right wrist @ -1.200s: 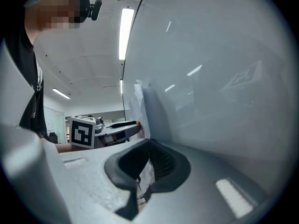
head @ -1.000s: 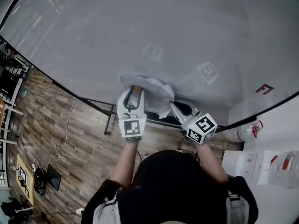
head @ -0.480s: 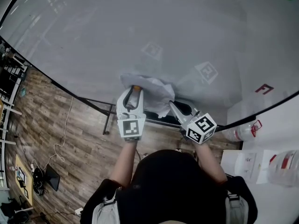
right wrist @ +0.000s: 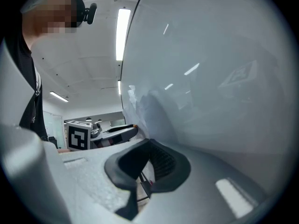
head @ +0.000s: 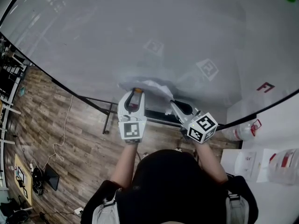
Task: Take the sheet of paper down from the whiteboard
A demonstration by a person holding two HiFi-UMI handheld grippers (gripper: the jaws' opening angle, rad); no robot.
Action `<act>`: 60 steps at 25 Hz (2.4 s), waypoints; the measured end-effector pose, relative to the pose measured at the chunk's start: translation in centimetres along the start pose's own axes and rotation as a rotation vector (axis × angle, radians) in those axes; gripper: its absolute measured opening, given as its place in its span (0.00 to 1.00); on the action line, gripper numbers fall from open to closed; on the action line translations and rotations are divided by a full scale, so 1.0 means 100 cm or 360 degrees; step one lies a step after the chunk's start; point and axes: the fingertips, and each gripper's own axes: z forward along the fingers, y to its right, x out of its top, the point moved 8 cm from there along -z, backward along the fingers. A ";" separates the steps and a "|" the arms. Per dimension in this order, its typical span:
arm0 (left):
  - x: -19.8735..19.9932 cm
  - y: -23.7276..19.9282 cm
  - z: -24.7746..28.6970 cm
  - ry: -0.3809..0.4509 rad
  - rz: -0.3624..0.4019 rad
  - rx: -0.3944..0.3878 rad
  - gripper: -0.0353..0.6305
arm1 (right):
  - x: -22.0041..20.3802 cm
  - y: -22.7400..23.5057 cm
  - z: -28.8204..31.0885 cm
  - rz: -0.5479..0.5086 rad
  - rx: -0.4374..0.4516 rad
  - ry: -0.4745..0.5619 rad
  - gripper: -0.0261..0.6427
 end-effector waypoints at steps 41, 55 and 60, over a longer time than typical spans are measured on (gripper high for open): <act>-0.021 0.007 -0.218 -0.0135 -0.0135 -0.0227 0.25 | -0.070 -0.148 -0.105 0.0089 -0.0398 0.0007 0.04; -0.003 0.075 -0.337 -0.0188 -0.0135 -0.0076 0.25 | -0.103 -0.196 -0.205 0.0094 -0.0326 -0.0034 0.04; 0.002 0.084 -0.356 -0.0184 -0.0096 -0.0044 0.25 | -0.106 -0.206 -0.220 0.0107 -0.0312 -0.0014 0.04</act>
